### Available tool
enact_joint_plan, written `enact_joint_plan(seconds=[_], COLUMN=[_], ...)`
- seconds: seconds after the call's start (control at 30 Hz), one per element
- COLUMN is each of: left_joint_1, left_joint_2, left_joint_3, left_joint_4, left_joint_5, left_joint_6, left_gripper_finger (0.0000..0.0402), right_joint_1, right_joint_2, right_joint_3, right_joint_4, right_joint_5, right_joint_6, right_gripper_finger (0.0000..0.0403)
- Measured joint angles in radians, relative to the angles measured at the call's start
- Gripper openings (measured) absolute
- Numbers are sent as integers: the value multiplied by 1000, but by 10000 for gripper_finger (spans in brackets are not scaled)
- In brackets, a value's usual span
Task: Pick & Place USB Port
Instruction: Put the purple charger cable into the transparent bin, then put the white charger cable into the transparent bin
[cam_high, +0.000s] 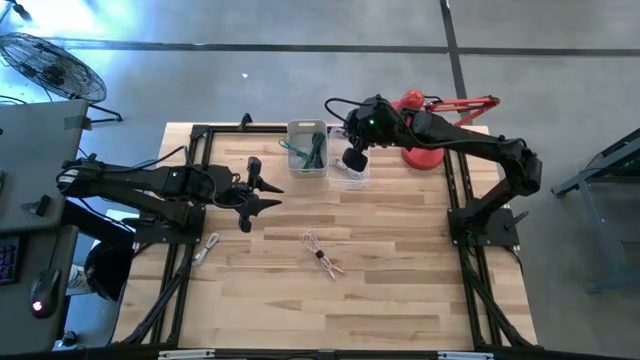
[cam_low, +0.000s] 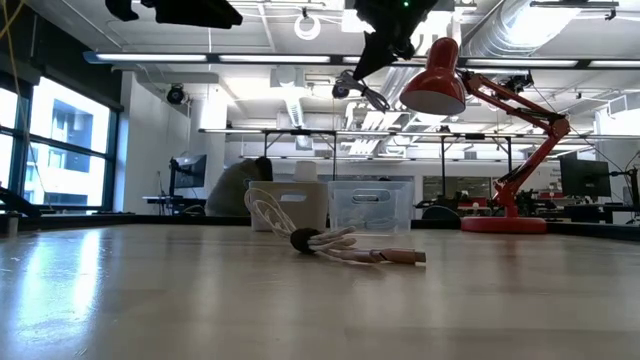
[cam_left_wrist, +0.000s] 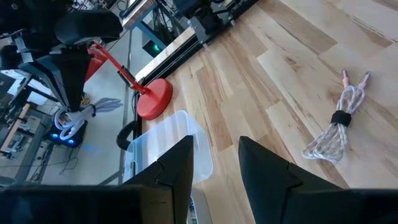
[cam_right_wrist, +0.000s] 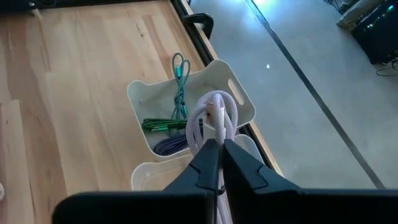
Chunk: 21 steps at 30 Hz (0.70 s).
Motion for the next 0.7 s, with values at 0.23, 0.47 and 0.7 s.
enact_joint_plan(seconds=[0.23,0.47,0.7], left_joint_1=[0,0,0], left_joint_2=[0,0,0], left_joint_3=[0,0,0], left_joint_4=[-13,-27,-30], left_joint_5=[0,1,3], left_joint_6=[-1,-7,-24], left_gripper_finger=[124,124,124], right_joint_1=[0,1,1], right_joint_2=[0,0,0], right_joint_3=[0,0,0], right_joint_4=[0,0,4], right_joint_5=[21,55,-35], right_joint_6=[-1,1,3], right_gripper_finger=[49,98,123])
